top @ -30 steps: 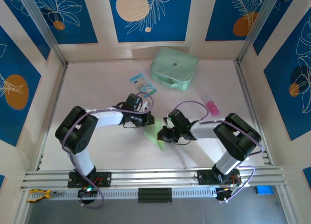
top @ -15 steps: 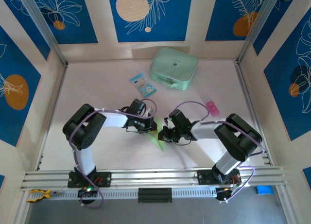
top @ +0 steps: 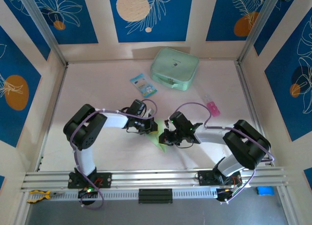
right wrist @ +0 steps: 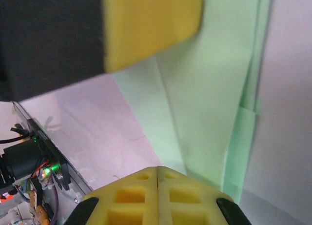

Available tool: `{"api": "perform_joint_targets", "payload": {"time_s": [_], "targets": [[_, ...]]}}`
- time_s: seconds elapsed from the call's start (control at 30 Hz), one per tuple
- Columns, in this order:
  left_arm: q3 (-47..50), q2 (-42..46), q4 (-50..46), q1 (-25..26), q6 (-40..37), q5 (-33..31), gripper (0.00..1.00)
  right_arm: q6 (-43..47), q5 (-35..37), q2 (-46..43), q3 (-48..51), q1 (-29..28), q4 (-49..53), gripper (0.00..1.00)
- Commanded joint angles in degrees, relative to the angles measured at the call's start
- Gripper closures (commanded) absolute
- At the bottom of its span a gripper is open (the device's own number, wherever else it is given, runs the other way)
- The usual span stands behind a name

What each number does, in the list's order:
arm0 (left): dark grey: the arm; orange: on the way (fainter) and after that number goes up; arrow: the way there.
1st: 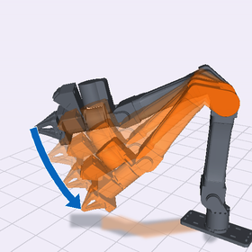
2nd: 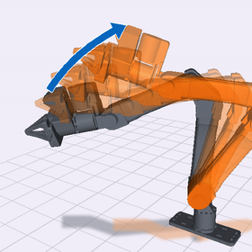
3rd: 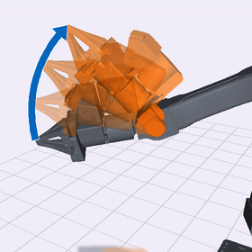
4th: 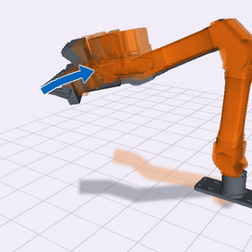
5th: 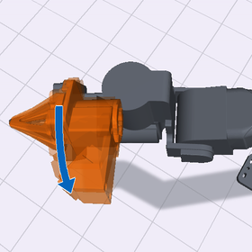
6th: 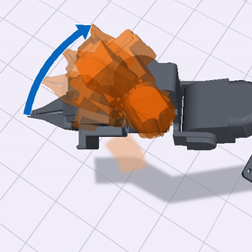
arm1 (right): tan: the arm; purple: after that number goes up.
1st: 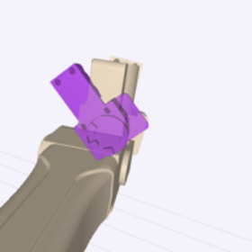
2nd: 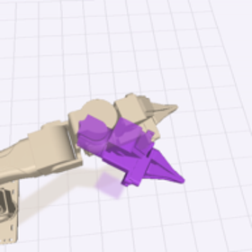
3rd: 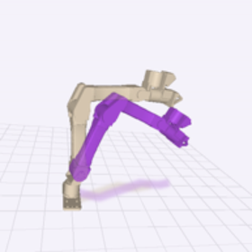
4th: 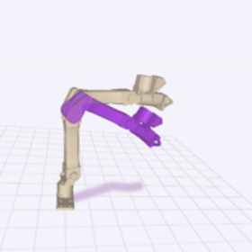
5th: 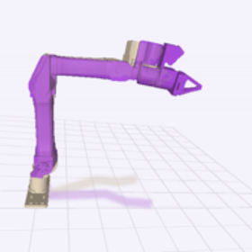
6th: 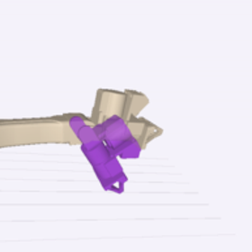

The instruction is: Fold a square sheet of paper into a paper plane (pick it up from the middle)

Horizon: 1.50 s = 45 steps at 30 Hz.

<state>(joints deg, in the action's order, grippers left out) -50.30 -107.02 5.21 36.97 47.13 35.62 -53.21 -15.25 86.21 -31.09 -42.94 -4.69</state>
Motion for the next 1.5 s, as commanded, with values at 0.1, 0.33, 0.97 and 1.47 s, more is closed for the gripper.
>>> {"api": "perform_joint_targets", "payload": {"time_s": [0.1, 0.33, 0.97, 1.47], "targets": [[1.7, -2.6, -3.0, -0.6, 0.1, -2.8, 1.0, -2.7, -1.6, 4.6, 3.8, -1.1, 0.4, 0.96], [2.1, -2.4, -3.2, -0.8, 0.2, -3.3, 1.0, -4.0, -2.0, 2.7, 7.4, -2.3, -1.3, 0.96], [2.3, -2.2, -3.5, -1.0, 0.4, -4.1, 1.0, -3.7, -1.6, -9.3, 13.8, -3.5, 7.4, 0.95], [3.1, -1.2, -2.9, -0.9, 0.6, -4.1, 1.0, -2.6, 2.5, -14.8, 4.3, -1.6, 9.0, 0.95]]}}
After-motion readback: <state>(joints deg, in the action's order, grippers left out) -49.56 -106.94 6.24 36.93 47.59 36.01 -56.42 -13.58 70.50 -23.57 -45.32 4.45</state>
